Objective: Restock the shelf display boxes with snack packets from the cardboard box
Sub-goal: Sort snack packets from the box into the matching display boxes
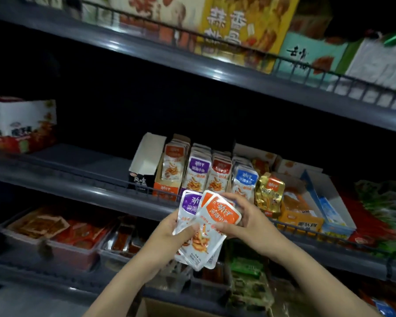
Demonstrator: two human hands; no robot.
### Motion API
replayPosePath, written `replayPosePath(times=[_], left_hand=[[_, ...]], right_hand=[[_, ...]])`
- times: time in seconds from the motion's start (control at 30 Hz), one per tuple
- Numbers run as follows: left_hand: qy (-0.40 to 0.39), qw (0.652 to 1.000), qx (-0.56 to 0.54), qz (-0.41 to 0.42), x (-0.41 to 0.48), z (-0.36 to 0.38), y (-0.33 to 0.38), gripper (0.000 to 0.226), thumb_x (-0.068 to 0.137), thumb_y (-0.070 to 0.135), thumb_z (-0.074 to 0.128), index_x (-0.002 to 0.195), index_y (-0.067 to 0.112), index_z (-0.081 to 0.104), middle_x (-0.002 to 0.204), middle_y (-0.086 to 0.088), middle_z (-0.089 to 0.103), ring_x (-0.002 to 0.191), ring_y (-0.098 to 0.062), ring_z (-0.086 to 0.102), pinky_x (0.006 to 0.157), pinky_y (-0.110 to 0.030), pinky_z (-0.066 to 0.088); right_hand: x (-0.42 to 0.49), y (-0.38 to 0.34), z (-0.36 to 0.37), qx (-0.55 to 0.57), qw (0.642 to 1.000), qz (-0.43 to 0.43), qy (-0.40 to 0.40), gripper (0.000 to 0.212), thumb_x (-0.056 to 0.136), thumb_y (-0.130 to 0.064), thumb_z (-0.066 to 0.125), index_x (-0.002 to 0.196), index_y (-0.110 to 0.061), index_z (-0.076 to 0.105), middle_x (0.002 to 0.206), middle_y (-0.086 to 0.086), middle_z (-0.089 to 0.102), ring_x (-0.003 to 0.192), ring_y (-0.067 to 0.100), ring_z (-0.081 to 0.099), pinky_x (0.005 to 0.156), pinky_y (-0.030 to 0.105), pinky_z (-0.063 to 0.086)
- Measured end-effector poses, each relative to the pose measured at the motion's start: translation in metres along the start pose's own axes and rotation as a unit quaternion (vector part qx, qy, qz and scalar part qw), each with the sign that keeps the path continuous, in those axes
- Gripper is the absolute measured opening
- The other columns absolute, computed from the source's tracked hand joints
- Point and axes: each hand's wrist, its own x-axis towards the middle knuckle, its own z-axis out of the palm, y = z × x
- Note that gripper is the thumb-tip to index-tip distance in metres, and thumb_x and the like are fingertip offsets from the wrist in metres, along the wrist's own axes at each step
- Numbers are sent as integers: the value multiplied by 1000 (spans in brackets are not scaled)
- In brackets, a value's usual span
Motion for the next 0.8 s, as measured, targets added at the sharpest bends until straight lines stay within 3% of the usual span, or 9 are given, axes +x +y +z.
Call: replayPosePath(times=[0.1, 0.23, 0.33, 0.43, 0.53, 0.63, 0.7, 0.73, 0.8], left_hand=[[2, 1000, 0, 24, 12, -15, 14, 31, 88, 19, 64, 118, 24, 59, 105, 3, 73, 96, -16, 70, 87, -37, 55], [17, 998, 14, 54, 33, -36, 30, 27, 88, 19, 66, 115, 24, 61, 106, 5, 73, 97, -15, 70, 90, -39, 54], [50, 996, 29, 64, 47, -56, 31, 24, 89, 31, 64, 113, 31, 62, 106, 10, 72, 98, -10, 69, 90, -37, 53], [145, 987, 33, 66, 58, -80, 23, 16, 93, 37, 55, 107, 36, 63, 98, 12, 73, 87, -5, 69, 77, -26, 56], [202, 977, 9, 65, 66, -98, 20, 12, 96, 24, 53, 103, 22, 63, 88, 1, 74, 71, -6, 71, 55, -14, 50], [219, 974, 10, 58, 75, -108, 20, 14, 96, 24, 53, 104, 18, 63, 90, -1, 74, 70, -9, 71, 51, -14, 51], [219, 974, 8, 59, 81, -113, 18, 15, 96, 26, 53, 106, 19, 63, 90, 1, 75, 73, -10, 72, 53, -15, 51], [216, 975, 8, 58, 84, -114, 17, 16, 96, 27, 53, 107, 19, 63, 90, 1, 75, 75, -11, 72, 56, -16, 53], [216, 975, 9, 56, 88, -116, 16, 17, 96, 29, 53, 108, 21, 63, 92, 2, 75, 77, -12, 72, 60, -20, 55]], right_hand=[[24, -15, 2, -10, 1000, -3, 20, 47, 81, -15, 71, 120, -30, 48, 106, -1, 67, 93, 12, 70, 73, 33, 60], [58, -35, 0, -44, 999, -9, 5, 43, 80, -15, 73, 113, -29, 50, 98, -2, 71, 86, 13, 72, 66, 27, 59], [89, -47, -3, -67, 997, -11, -32, 44, 79, -13, 75, 114, -28, 54, 99, -2, 71, 84, 12, 72, 64, 22, 56], [127, -56, -10, -51, 998, -26, -4, 45, 79, -7, 74, 119, -20, 56, 101, 3, 71, 84, 15, 72, 65, 25, 58], [172, -60, -20, -54, 994, -51, 85, 44, 78, -14, 75, 118, -19, 58, 95, 2, 72, 83, 17, 71, 70, 26, 59], [213, -59, -21, -97, 985, -79, 115, 37, 79, -22, 76, 108, -33, 55, 99, -2, 69, 86, 11, 67, 80, 24, 57], [233, -59, -15, -136, 981, -78, 111, 39, 80, -22, 76, 109, -32, 51, 95, -10, 62, 81, 3, 60, 69, 4, 48], [240, -59, -12, -158, 979, -74, 106, 43, 81, -21, 75, 115, -30, 50, 93, -11, 59, 80, 3, 57, 63, 0, 43], [254, -55, -6, -211, 972, -68, 77, 51, 82, -19, 74, 126, -24, 49, 101, -7, 58, 91, 10, 58, 71, 8, 43]])
